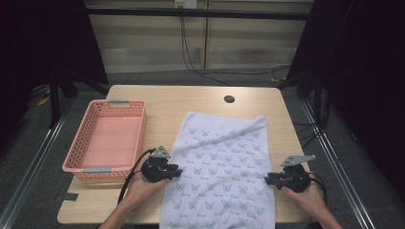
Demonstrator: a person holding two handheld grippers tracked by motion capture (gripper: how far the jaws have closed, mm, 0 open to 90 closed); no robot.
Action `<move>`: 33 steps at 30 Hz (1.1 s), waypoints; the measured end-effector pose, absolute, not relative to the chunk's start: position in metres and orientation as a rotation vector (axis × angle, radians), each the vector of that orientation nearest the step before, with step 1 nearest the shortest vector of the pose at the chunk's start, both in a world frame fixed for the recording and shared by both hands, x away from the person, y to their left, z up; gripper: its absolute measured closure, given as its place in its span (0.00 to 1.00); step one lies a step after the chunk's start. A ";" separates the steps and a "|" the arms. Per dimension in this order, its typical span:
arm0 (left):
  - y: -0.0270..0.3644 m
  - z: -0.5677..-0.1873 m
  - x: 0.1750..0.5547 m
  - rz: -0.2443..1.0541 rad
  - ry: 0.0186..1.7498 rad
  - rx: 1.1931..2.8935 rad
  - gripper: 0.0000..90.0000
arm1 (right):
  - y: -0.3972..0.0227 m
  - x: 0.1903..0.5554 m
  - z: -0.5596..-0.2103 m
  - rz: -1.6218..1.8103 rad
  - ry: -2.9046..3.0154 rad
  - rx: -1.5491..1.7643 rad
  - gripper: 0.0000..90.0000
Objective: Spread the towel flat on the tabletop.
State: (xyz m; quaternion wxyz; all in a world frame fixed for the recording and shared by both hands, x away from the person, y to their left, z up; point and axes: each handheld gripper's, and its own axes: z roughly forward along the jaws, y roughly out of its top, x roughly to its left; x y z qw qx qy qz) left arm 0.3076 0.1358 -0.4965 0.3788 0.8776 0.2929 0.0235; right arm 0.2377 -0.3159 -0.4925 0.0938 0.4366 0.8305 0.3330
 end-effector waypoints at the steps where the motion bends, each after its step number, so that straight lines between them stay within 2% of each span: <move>1: 0.136 -0.496 0.303 0.083 0.752 2.249 0.78 | -0.316 0.237 -0.492 0.983 2.464 1.305 0.80; 4: 0.143 -0.496 0.287 0.129 0.731 2.255 0.78 | -0.315 0.237 -0.492 0.984 2.464 1.294 0.78; 7: 0.152 -0.495 0.275 0.101 0.783 2.240 0.79 | -0.312 0.240 -0.493 1.017 2.463 1.298 0.69; 11: 0.161 -0.495 0.264 0.077 0.798 2.229 0.78 | -0.306 0.244 -0.494 1.026 2.468 1.266 0.67; 13: 0.162 -0.495 0.264 0.049 0.790 2.218 0.71 | -0.307 0.242 -0.494 1.008 2.468 1.261 0.67; 17: 0.161 -0.496 0.261 0.014 0.791 2.207 0.64 | -0.310 0.233 -0.492 1.011 2.501 1.252 0.67; 25: 0.162 -0.494 0.247 -0.061 0.782 2.211 0.62 | -0.311 0.215 -0.488 0.990 2.590 1.229 0.67; 27: 0.164 -0.492 0.246 -0.067 0.781 2.221 0.62 | -0.311 0.215 -0.488 1.004 2.590 1.219 0.65; 30: 0.164 -0.484 0.258 0.005 0.824 2.154 0.61 | -0.315 0.216 -0.483 1.063 2.502 1.229 0.60; 33: 0.159 -0.477 0.274 0.065 0.824 2.132 0.61 | -0.320 0.222 -0.478 1.114 2.416 1.255 0.59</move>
